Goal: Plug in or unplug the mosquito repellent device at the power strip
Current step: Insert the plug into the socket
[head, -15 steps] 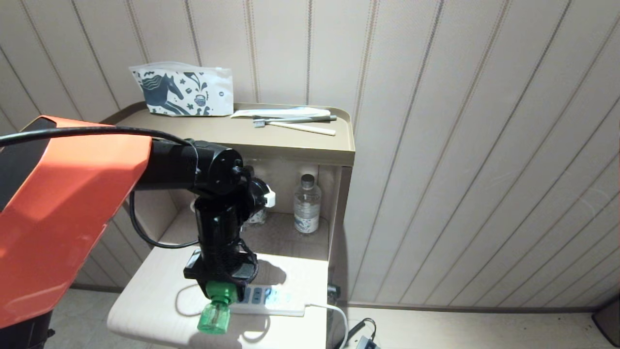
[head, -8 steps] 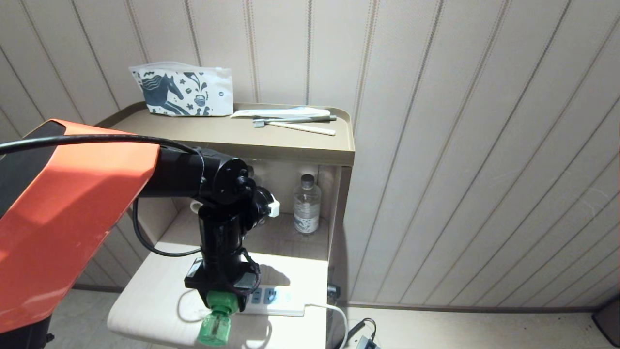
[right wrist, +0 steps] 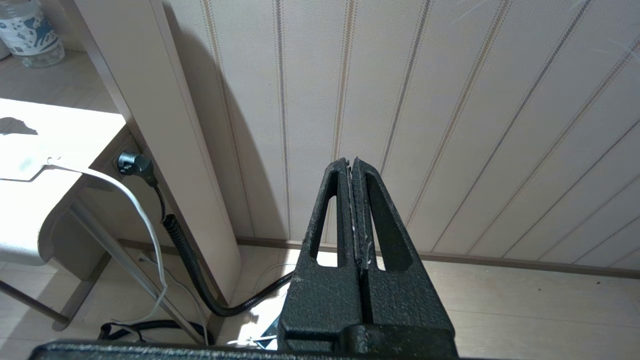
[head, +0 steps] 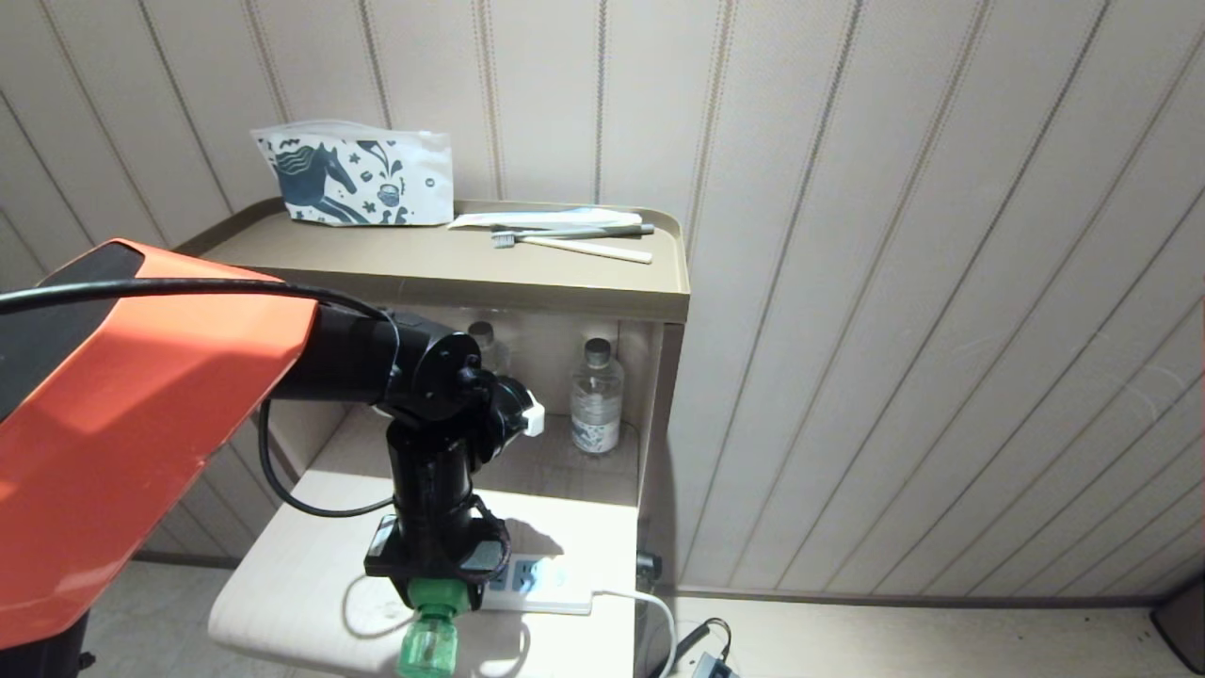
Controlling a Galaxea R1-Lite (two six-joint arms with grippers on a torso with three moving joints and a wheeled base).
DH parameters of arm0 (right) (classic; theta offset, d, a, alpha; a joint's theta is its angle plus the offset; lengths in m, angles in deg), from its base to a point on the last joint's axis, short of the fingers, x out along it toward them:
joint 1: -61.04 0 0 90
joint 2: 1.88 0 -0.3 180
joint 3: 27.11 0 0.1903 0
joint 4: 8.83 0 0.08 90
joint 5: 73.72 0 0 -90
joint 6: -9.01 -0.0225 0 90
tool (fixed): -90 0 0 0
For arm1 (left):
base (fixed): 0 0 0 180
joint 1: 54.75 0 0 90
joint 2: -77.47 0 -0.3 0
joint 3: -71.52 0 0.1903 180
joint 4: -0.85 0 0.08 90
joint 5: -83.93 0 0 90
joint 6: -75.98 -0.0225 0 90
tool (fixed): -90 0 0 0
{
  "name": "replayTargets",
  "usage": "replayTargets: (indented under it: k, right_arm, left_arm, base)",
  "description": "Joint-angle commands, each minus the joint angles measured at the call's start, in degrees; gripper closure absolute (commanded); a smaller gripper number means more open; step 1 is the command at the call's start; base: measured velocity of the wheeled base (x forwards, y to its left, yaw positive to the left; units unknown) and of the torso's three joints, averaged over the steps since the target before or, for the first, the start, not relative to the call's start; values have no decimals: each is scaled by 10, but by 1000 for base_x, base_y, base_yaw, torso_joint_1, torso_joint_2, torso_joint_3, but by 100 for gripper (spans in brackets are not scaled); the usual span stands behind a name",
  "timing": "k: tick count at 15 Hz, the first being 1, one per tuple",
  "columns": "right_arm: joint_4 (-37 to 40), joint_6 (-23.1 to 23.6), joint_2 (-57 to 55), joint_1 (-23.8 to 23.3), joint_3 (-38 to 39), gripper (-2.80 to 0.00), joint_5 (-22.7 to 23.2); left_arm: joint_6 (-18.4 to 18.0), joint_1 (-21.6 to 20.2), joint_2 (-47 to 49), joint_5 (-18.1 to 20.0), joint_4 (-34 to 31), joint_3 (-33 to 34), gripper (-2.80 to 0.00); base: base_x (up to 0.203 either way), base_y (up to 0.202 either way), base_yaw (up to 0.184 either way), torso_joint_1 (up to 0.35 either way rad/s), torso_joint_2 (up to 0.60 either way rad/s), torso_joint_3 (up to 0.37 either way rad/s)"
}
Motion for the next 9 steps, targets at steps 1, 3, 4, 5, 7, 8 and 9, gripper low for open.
replayTargets:
  k: [1,3,4,5,7,8,9]
  right_arm:
    - [0,0,0,0,0,0,0]
    - [0,0,0,0,0,0,0]
    - [0,0,0,0,0,0,0]
    - [0,0,0,0,0,0,0]
    - [0,0,0,0,0,0,0]
    - [0,0,0,0,0,0,0]
    - [0,0,0,0,0,0,0]
  left_arm:
    - [12,0,-4,-7,7,6,0]
    - [48,0,-4,-46,52,17,0]
    - [57,0,-3,-51,66,19,0]
    - [63,0,-1,-53,75,22,0]
    - [72,0,5,-50,83,23,0]
    - [72,0,6,-50,83,23,0]
    - [75,0,6,-47,90,20,0]
  base:
    - [0,0,0,0,0,0]
    - [0,0,0,0,0,0]
    - [0,0,0,0,0,0]
    - [0,0,0,0,0,0]
    - [0,0,0,0,0,0]
    - [0,0,0,0,0,0]
    - [0,0,0,0,0,0]
